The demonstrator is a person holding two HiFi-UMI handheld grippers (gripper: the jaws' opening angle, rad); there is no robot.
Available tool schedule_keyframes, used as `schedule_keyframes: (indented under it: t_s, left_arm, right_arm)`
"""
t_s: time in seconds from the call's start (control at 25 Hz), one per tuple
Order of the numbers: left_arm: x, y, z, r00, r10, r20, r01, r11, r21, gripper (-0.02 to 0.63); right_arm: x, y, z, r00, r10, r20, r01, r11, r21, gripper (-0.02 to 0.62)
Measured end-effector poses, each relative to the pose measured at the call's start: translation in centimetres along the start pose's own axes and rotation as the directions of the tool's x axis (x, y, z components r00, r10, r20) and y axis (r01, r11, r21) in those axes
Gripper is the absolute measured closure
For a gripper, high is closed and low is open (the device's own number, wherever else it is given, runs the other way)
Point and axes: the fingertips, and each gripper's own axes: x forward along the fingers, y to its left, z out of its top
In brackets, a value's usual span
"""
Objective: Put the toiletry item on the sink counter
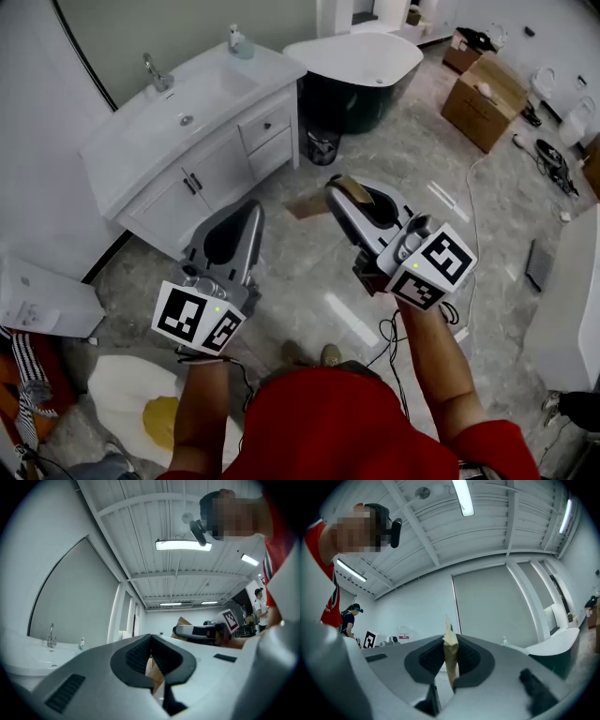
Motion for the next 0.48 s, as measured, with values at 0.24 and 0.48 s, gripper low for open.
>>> schedule_keyframes:
  t_s: [0.24, 0.48]
  left_arm:
    - [-0.4, 2.2, -0.2, 1.0, 0.011, 0.008, -0.011, 1.0, -0.021, 0.588]
    - [-1.0, 5.5, -0.1, 1.0, 0.012, 0.008, -0.012, 0.999, -0.036, 0.589]
  right_arm:
    - [1.9, -0.2, -0.3, 1.0, 0.002, -0.005, -0.002, 1.0, 0.011, 0.541]
    - [4.8, -0.6, -0.7, 1.0, -0.006, -0.017, 0.007, 1.0, 0.019, 0.541]
